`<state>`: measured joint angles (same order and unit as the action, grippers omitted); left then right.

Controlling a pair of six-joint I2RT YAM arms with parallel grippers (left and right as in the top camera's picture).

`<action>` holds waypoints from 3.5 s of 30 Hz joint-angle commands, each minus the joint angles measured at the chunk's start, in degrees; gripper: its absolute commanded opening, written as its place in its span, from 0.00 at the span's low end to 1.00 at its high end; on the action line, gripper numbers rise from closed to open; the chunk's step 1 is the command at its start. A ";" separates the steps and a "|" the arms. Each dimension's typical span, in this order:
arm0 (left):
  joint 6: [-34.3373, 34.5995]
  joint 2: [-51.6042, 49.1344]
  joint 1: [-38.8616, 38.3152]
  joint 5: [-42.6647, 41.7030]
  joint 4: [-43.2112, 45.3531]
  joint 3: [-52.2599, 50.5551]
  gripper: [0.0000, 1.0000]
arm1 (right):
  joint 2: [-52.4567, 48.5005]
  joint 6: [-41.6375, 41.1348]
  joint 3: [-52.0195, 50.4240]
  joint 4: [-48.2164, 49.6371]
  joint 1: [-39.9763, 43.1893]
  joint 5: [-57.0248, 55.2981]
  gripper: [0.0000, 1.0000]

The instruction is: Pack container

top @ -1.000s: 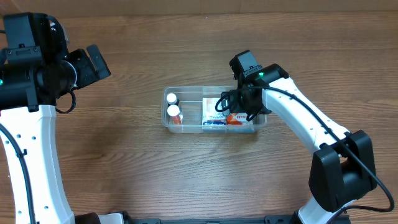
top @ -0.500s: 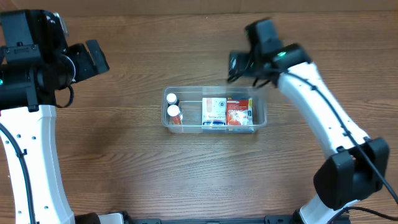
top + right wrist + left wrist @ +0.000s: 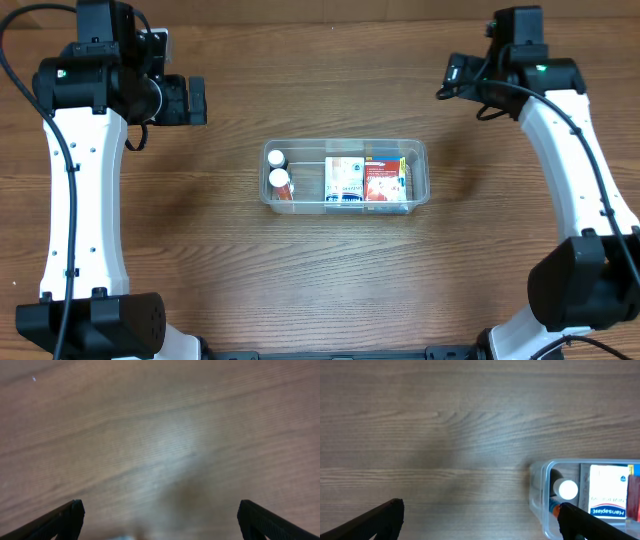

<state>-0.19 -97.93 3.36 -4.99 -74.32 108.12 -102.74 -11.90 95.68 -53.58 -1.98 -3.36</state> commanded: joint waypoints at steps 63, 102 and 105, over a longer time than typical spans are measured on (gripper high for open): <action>2.54 60.83 -3.80 0.50 3.39 -45.75 1.00 | 102.60 16.59 -91.95 51.25 1.01 6.34 1.00; 1.31 61.68 -3.80 2.34 1.95 -46.18 1.00 | 102.57 23.28 -95.21 49.62 1.68 12.46 1.00; 1.01 65.81 -3.80 3.52 6.12 -51.04 1.00 | 102.57 23.28 -95.21 49.62 1.68 12.46 1.00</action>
<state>1.45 -36.29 -0.30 -3.60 -71.05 61.45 -0.73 11.03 1.04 -4.40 -0.49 8.78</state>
